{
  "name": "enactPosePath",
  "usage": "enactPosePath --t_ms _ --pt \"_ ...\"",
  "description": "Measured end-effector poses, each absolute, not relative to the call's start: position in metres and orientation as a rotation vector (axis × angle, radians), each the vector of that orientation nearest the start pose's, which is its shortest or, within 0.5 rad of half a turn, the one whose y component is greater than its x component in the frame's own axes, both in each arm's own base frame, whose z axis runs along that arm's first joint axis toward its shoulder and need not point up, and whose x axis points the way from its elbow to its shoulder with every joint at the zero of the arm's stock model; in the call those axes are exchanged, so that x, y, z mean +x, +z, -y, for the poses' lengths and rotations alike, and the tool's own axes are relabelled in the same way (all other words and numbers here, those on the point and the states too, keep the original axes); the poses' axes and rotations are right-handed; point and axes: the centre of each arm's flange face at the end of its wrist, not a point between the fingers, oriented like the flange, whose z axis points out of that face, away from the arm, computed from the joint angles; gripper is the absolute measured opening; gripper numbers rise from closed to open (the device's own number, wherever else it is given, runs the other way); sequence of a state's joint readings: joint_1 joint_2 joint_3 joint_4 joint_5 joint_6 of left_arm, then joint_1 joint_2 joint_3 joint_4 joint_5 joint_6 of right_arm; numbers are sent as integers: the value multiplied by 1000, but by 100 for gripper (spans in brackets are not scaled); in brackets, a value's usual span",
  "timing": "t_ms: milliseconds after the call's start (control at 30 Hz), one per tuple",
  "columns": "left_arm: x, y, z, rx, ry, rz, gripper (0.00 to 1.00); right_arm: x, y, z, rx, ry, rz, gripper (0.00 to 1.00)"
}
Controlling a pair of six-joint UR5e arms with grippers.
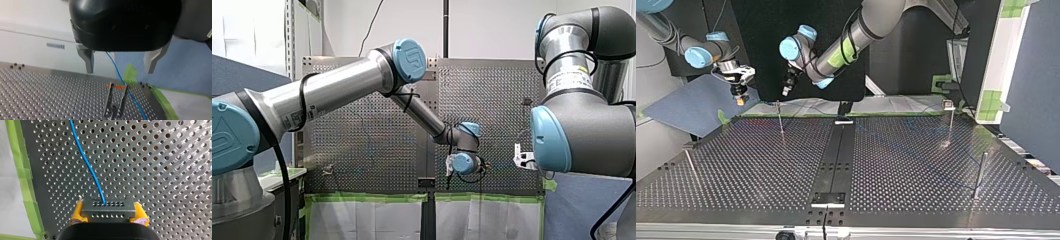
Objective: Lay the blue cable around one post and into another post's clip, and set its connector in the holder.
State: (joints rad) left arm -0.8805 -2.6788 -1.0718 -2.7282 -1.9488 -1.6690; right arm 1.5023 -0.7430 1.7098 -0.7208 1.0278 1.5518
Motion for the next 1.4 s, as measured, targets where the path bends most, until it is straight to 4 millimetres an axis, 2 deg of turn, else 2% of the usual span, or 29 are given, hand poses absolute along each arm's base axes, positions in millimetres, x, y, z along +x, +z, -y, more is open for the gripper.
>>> enactPosePath --t_ms 400,1233,1400 --pt "421 12 650 340 -314 -1727 100 144 10 605 1712 1481 1161 0" --pt "424 12 647 325 -310 -1730 100 145 9 604 1722 1475 1161 0" --pt "423 5 641 318 -309 -1739 100 145 8 602 1732 1469 1172 0"
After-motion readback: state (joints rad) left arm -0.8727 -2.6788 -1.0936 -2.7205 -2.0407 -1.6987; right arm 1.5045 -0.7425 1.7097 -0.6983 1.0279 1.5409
